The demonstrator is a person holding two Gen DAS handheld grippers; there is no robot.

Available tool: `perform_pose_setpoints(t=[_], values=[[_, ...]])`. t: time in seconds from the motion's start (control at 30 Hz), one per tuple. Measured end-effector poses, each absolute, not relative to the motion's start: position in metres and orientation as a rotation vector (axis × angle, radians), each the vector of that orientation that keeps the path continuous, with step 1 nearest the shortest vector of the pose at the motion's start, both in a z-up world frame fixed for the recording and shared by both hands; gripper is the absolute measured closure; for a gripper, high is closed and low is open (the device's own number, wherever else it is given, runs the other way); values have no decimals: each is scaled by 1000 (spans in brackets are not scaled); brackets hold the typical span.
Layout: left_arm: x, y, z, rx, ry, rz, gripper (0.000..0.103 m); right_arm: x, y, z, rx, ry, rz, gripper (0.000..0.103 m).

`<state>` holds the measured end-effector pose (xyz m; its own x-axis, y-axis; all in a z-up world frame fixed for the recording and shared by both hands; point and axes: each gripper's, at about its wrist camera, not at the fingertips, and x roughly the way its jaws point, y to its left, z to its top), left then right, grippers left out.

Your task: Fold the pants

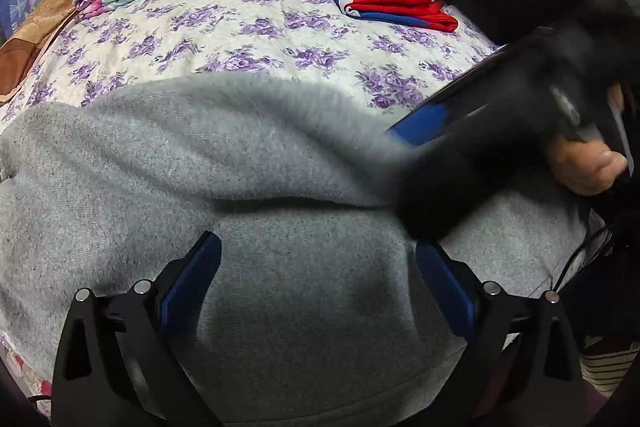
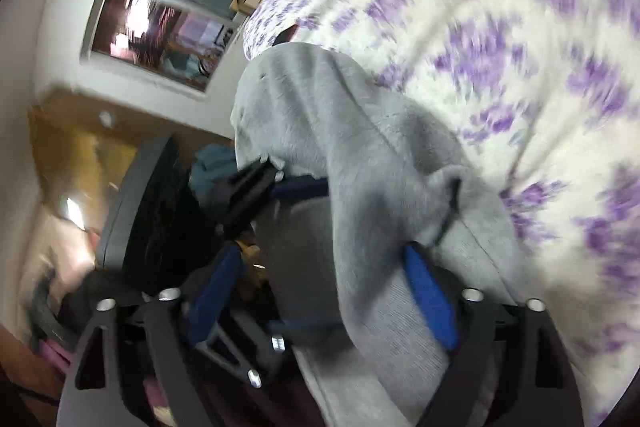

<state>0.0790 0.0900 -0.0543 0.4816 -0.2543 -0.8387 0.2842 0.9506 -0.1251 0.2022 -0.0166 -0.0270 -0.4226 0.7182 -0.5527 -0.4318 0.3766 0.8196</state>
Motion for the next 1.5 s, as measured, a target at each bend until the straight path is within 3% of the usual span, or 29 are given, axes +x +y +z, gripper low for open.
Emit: perform_pose_setpoints(t=[0.07,0.1,0.13,0.2,0.23,0.37,0.43,0.47,0.7,0.9,0.97,1.03,1.2,1.3,1.5], values=[[78,90,-54,33,1015,-328,8,214,-15,-44,397,1589,1264,14],[78,90,-54,34,1014,-328,8,220,-19,-43,441,1567,1238,22],[78,90,-54,34,1012,-329,8,226,-22,-39,477,1516,1200,39],[77,91,-55,28,1008,-333,8,242,-35,-27,492,1406,1114,57],[76,91,-55,26,1006,-334,8,248,-40,-26,510,1397,1085,58],[73,91,-54,21,1005,-339,8,251,-50,-20,456,1457,1063,56],[71,92,-54,21,1005,-345,8,249,-63,-6,364,1433,1011,28],[71,92,-54,21,1005,-346,8,248,-76,-4,337,1442,969,23],[71,91,-54,25,1003,-336,7,206,-53,-22,228,1722,1139,20],[71,90,-55,35,1003,-325,7,220,-8,-32,310,1697,1178,21],[70,91,-54,33,1005,-325,7,236,-13,-34,422,1620,1125,29],[69,93,-54,29,1005,-329,7,246,-31,-34,508,1550,1071,54],[70,98,-55,23,1000,-342,7,246,-57,-17,486,1428,1066,82],[67,99,-55,31,996,-339,7,260,-73,-22,499,1433,1019,90],[64,102,-57,47,986,-339,7,268,-65,-26,309,1404,961,94]])
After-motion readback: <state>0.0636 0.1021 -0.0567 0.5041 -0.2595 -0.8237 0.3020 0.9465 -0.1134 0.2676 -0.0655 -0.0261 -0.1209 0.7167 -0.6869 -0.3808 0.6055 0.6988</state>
